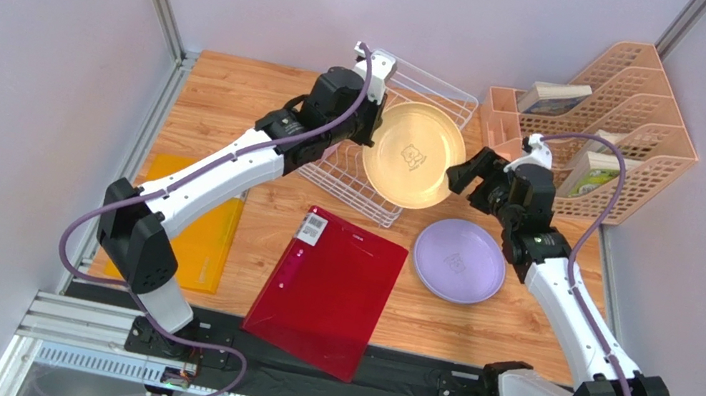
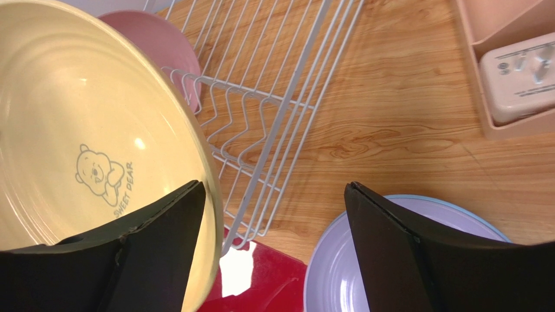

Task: Unload the plates from the dish rack

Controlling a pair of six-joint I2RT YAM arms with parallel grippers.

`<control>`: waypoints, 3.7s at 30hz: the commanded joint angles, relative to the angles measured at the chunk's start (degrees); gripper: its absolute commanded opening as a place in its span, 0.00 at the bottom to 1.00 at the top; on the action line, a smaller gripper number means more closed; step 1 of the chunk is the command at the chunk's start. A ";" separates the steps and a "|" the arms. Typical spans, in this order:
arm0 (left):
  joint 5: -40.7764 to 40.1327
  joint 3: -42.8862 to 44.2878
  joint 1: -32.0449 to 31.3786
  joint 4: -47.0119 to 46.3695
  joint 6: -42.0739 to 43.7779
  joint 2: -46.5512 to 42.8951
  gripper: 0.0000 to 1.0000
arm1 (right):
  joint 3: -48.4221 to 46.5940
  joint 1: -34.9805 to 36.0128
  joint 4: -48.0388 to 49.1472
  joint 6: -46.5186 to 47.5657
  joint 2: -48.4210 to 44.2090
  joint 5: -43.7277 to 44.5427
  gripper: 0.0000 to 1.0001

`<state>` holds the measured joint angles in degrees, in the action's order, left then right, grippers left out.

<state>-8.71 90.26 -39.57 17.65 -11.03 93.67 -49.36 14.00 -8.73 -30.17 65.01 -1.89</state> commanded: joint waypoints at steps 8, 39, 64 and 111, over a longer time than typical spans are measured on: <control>8.45 -2.19 0.20 -5.95 -4.62 -2.52 0.00 | 1.55 -1.95 7.94 -2.96 2.75 -11.01 0.03; -6.15 -7.29 10.83 -9.12 3.65 2.13 0.94 | 14.64 -13.21 -31.79 -8.76 -25.46 11.29 0.00; -6.06 -9.22 11.18 -11.84 2.85 6.88 0.74 | 11.75 -13.21 -24.58 -4.28 -20.80 11.73 0.75; -44.81 -5.01 0.37 -31.80 32.47 5.74 0.00 | 7.62 -13.21 -20.45 -2.35 -16.41 8.83 0.76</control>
<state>-54.50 81.06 -38.65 -12.88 20.51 105.51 -40.05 0.93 -32.27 -33.15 48.36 7.38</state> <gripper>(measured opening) 0.030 0.761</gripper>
